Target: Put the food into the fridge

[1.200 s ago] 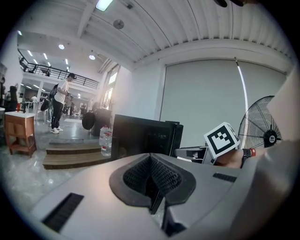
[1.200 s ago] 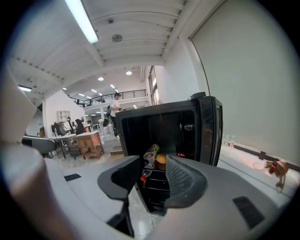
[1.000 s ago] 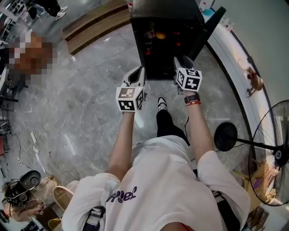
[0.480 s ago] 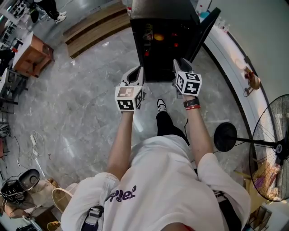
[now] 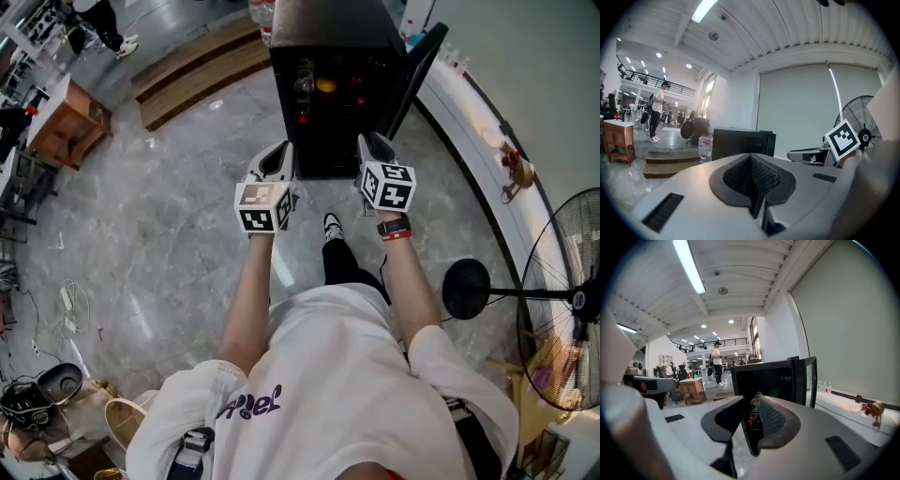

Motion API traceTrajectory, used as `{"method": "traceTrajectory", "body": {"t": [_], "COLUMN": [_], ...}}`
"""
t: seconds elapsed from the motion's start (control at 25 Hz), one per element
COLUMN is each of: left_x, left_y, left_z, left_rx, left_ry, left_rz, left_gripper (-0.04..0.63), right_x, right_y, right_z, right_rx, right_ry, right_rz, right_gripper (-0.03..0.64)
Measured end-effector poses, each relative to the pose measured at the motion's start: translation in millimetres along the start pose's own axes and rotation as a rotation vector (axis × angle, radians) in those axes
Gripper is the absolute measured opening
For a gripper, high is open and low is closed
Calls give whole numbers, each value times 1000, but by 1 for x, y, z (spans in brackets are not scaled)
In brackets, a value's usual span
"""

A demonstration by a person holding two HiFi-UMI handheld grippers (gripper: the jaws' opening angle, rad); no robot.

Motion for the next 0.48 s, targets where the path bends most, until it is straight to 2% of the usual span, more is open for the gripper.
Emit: {"method": "traceTrajectory", "body": {"t": [0.48], "left_x": [-15], "left_y": [-8], "left_z": [6], "left_rx": [5], "left_ry": [-25], "left_rz": [-8], "left_gripper": [17], "right_x": [-34], "right_y": [4], "right_z": [10], "right_rx": [6], "right_ry": [-25], "right_rz": [-3], "right_gripper": [74]}}
Point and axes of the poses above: the fingertips, and each gripper's own axes: x forward along the fingers, y to its left, z out of its top, the point moved 5 cm from there along -x, backward along the fingers, and after that the axes turned 7 degrees about -x, right-handed, at the moved point
